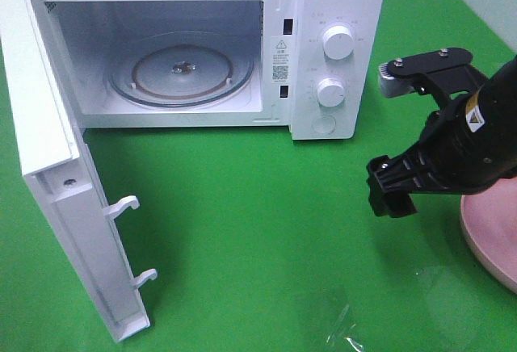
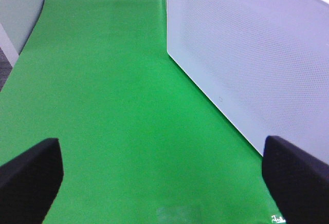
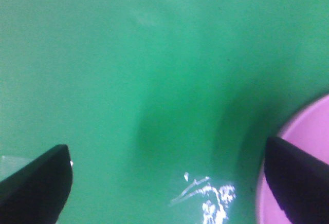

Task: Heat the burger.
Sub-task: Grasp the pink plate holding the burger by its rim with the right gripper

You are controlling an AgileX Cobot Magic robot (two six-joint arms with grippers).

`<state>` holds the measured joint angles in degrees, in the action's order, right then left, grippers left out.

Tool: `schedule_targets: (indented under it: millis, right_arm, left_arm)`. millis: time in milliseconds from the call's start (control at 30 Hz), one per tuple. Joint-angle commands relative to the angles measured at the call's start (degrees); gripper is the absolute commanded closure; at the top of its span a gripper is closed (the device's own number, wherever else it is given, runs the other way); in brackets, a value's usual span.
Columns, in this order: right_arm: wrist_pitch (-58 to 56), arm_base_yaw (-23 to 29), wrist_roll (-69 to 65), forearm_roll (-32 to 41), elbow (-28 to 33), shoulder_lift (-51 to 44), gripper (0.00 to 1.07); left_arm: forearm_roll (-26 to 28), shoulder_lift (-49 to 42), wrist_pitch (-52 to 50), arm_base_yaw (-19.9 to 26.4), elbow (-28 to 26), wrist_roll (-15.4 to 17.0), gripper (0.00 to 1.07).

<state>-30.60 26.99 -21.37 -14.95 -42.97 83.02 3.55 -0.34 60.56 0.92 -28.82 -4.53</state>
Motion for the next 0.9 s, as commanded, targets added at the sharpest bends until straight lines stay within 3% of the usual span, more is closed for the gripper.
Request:
schedule_targets:
  millis: [33,133,467,900]
  right_arm:
    - [-6.02,-3.84,0.97,-0.97,0.06,-0.23,0.08]
    - [-6.88,-4.87,1.43,-0.97,0.06,-0.23,0.08]
    - [-8.19,-15.18,6.13,0.80,0.06,1.26,0.11]
    - [-3.04,-16.90,8.02,4.53,0.06,11.06,0.14]
  left_arm:
    - [0.23,-1.09,-0.86,0.11,0.11,0.00,0.09]
    - [0.23,-1.09,-0.86,0.11,0.11,0.00,0.09]
    - [0.23,-1.09,-0.86,0.11,0.11,0.00,0.09]
    - [0.23,-1.09,-0.86,0.11,0.11,0.00,0.09]
